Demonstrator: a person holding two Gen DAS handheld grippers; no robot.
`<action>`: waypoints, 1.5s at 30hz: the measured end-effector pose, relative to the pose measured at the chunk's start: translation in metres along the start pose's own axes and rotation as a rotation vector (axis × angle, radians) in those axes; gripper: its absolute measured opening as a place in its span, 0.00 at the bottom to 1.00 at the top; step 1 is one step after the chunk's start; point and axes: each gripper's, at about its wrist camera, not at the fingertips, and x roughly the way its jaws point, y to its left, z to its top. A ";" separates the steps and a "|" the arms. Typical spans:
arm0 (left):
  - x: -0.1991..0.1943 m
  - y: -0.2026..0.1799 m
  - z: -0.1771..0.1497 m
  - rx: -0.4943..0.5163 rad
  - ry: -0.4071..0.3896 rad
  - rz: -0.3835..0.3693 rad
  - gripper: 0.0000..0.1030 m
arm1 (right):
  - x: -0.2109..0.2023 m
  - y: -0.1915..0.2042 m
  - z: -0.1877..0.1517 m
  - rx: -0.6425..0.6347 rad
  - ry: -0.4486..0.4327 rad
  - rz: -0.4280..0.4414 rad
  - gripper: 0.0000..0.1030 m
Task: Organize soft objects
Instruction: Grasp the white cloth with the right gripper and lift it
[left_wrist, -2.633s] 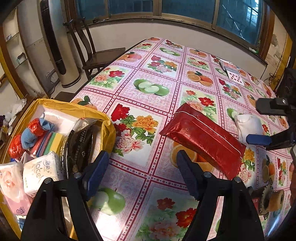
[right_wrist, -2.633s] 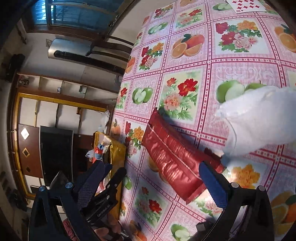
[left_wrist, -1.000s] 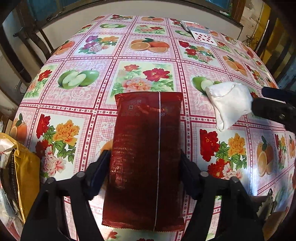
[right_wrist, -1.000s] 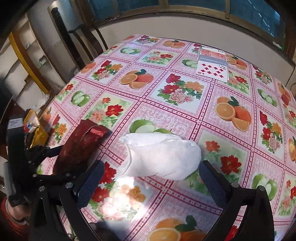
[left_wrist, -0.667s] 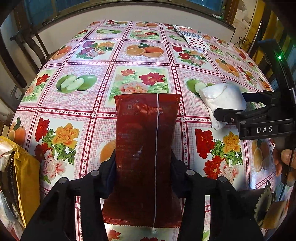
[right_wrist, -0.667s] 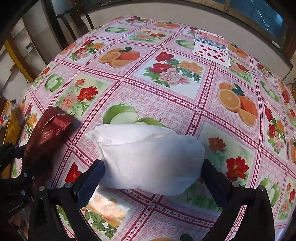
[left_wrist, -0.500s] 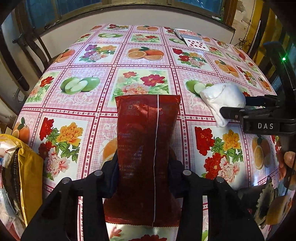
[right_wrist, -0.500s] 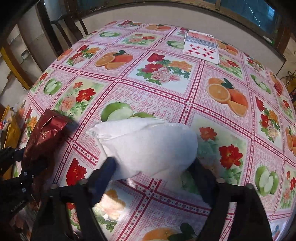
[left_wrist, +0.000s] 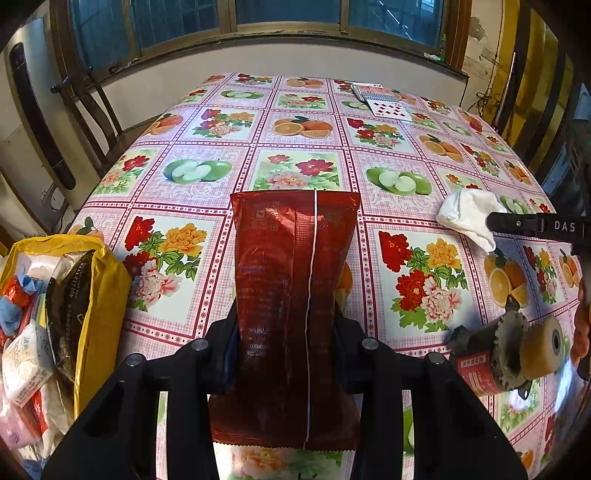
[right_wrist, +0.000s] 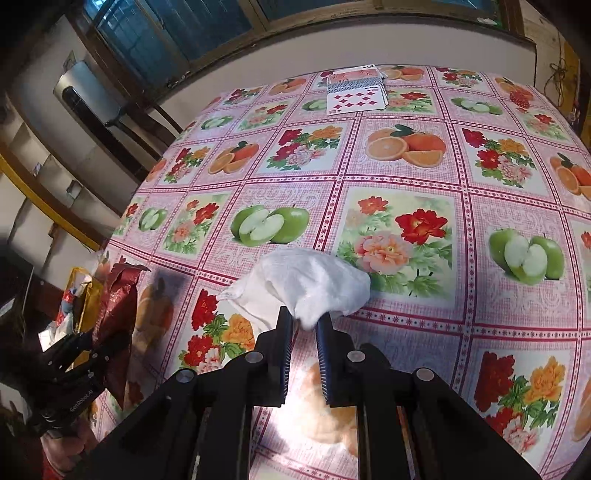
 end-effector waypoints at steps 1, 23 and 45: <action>-0.004 -0.001 -0.003 0.008 -0.010 0.004 0.37 | -0.006 0.001 -0.002 -0.001 -0.008 0.008 0.13; -0.031 0.004 -0.021 0.003 -0.076 0.059 0.37 | 0.026 0.022 -0.014 -0.106 0.034 -0.195 0.13; -0.106 0.035 -0.047 -0.057 -0.260 0.123 0.37 | -0.104 0.136 -0.058 -0.153 -0.167 0.231 0.12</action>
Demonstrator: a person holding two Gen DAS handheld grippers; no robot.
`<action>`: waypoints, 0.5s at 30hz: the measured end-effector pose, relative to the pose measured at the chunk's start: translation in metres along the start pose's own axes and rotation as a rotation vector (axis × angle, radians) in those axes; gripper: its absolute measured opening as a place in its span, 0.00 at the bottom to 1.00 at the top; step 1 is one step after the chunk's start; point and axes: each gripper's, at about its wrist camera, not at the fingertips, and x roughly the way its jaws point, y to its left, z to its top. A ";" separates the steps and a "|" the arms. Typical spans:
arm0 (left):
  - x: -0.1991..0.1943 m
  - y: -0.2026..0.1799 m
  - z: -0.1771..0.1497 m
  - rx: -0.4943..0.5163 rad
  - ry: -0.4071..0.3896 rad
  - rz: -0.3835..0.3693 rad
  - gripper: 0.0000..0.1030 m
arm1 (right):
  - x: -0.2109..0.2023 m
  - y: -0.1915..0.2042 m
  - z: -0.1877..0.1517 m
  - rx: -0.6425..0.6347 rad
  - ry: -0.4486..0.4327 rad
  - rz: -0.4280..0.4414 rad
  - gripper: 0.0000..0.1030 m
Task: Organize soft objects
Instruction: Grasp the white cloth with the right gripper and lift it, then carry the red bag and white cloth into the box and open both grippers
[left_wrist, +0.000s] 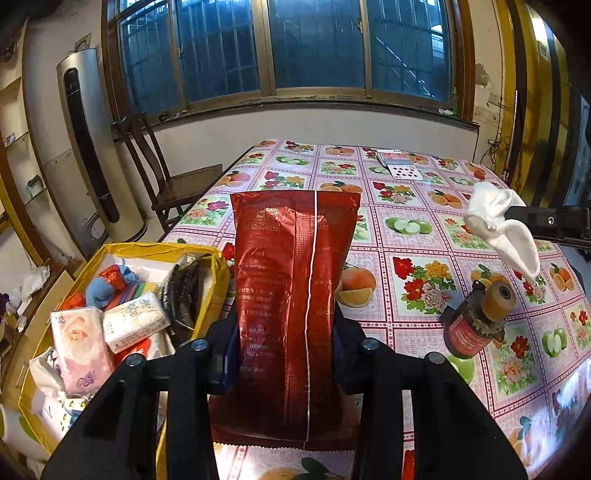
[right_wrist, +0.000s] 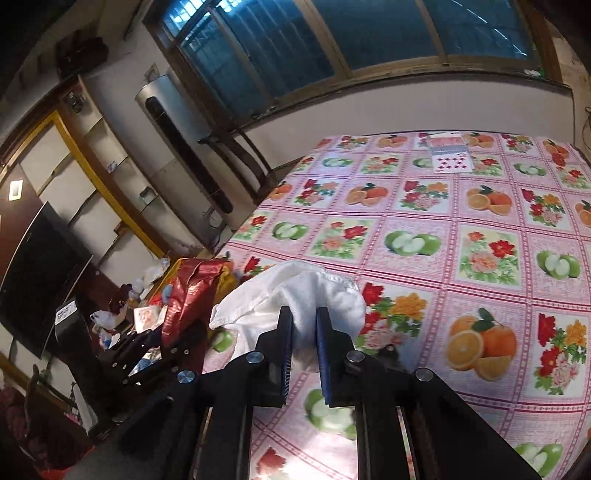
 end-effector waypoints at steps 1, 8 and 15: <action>-0.005 0.006 0.000 -0.008 -0.010 0.007 0.37 | 0.005 0.013 0.001 -0.017 0.008 0.019 0.12; -0.022 0.059 0.002 -0.077 -0.043 0.077 0.37 | 0.049 0.095 0.003 -0.119 0.061 0.127 0.13; -0.024 0.116 -0.011 -0.149 -0.028 0.159 0.37 | 0.108 0.163 0.000 -0.183 0.130 0.195 0.13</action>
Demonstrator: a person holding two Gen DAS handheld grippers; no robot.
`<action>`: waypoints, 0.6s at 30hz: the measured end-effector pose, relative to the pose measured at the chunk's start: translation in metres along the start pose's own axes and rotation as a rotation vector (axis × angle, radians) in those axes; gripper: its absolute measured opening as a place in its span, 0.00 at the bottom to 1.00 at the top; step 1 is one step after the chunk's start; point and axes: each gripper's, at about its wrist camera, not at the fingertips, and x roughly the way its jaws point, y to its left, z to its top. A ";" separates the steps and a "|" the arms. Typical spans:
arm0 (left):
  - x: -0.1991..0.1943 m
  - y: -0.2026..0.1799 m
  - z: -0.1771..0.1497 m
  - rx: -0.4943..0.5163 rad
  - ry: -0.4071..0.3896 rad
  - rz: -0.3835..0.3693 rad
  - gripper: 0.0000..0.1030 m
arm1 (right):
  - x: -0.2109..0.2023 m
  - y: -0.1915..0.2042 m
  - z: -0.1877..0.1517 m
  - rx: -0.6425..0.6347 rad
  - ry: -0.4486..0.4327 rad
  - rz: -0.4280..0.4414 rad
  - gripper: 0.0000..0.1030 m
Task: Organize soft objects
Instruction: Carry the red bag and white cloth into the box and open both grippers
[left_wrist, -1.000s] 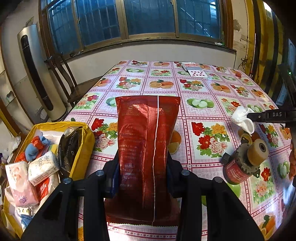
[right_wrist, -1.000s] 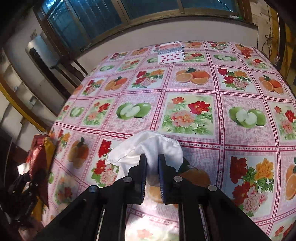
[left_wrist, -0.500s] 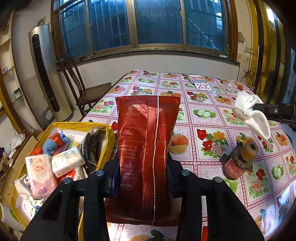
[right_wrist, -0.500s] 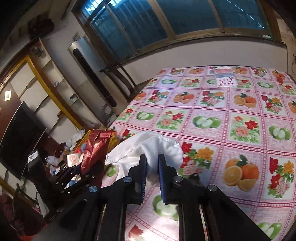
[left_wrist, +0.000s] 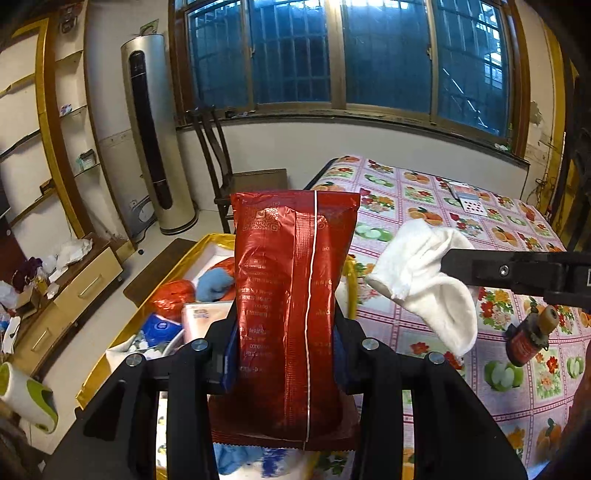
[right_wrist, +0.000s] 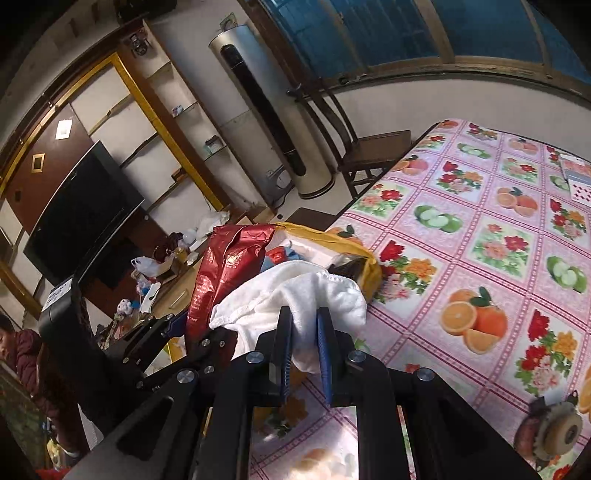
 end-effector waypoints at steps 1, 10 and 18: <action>0.002 0.009 -0.002 -0.012 0.004 0.013 0.37 | 0.009 0.003 0.002 -0.002 0.008 0.008 0.13; 0.018 0.076 -0.016 -0.117 0.062 0.077 0.37 | 0.081 0.020 0.010 0.014 0.066 0.006 0.13; 0.035 0.089 -0.031 -0.155 0.113 0.077 0.37 | 0.128 0.030 0.015 -0.004 0.067 -0.084 0.13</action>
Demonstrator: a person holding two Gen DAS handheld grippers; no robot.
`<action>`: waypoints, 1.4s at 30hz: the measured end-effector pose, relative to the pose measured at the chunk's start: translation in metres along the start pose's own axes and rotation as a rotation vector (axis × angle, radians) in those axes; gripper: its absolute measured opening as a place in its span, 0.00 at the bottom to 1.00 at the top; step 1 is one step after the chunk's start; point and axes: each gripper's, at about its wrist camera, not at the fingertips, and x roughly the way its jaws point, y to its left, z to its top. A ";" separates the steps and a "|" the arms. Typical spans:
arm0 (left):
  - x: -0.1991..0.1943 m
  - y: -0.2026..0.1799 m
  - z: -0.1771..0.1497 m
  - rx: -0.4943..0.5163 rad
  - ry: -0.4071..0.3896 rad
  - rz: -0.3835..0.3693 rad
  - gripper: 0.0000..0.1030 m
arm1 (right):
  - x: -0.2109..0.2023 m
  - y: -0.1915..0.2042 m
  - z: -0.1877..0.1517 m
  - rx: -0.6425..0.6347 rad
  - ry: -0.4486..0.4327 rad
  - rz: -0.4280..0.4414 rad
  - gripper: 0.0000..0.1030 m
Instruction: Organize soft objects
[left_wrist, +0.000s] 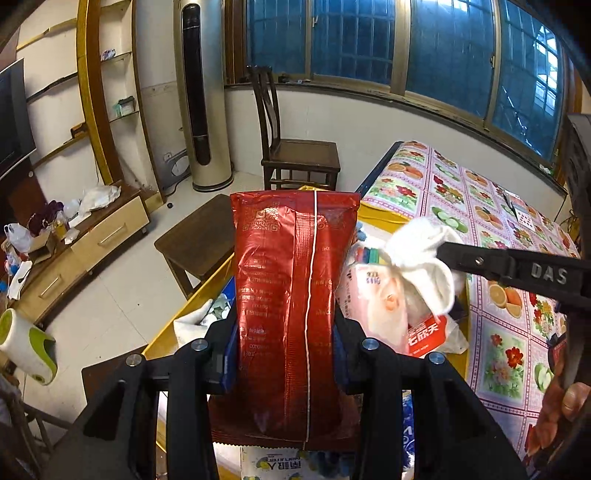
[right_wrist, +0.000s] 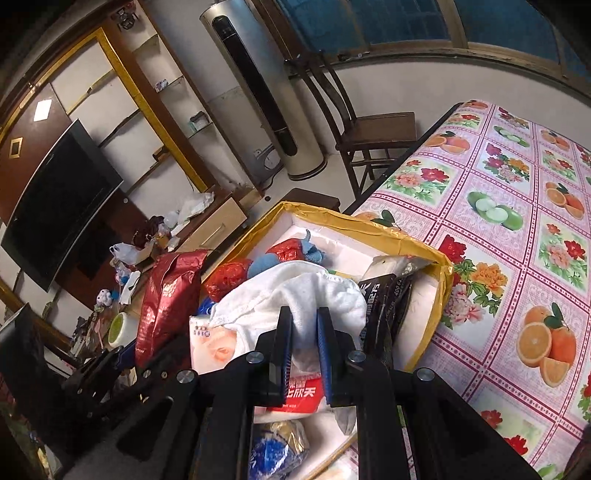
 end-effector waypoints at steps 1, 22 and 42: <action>0.003 0.001 -0.001 -0.001 0.004 0.001 0.37 | 0.007 0.002 0.001 -0.004 0.002 -0.014 0.14; 0.007 0.010 -0.013 -0.016 -0.033 0.072 0.56 | -0.042 -0.003 -0.022 0.040 -0.132 0.027 0.66; -0.053 -0.003 -0.025 -0.016 -0.189 0.056 0.80 | -0.098 0.037 -0.100 -0.083 -0.316 -0.140 0.99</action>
